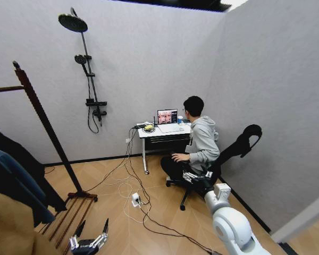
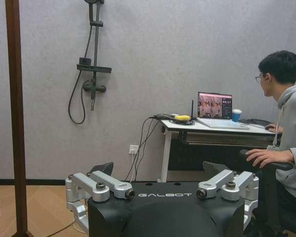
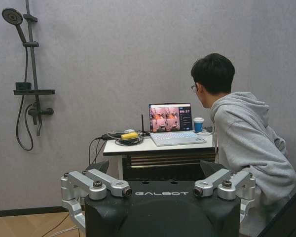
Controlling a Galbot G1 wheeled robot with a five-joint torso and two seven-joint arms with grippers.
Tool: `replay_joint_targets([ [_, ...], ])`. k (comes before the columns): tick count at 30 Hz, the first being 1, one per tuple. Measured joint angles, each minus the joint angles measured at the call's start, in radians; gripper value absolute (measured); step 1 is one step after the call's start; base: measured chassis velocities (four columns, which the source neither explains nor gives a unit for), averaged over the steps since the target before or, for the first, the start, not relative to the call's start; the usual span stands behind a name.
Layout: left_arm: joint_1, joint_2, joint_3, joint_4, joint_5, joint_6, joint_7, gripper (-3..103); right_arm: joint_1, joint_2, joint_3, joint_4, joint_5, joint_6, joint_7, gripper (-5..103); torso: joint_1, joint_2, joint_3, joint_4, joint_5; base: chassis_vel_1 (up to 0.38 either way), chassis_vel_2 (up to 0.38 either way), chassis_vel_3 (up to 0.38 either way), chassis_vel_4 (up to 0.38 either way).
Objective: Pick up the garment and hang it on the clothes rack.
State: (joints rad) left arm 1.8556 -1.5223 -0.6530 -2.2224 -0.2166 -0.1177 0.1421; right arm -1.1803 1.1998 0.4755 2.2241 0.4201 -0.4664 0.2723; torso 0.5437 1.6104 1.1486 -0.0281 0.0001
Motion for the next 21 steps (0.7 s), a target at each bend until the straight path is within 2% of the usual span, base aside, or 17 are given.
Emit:
replay_joint_targets([
  [17,0.000,0.000,0.000,0.000,0.000,0.000,0.000,100,0.015,0.007,-0.009,-0.018,-0.007,0.003,-0.006,100,0.000,0.000,0.000,0.0003,-0.0003,0.179,-0.095,-0.103,0.169],
  [21,0.000,0.000,0.000,0.000,0.000,0.000,0.000,100,0.018,0.008,-0.012,-0.019,-0.007,0.003,-0.006,100,0.000,0.000,0.000,-0.0005,-0.0001,0.149,-0.161,-0.149,0.142],
])
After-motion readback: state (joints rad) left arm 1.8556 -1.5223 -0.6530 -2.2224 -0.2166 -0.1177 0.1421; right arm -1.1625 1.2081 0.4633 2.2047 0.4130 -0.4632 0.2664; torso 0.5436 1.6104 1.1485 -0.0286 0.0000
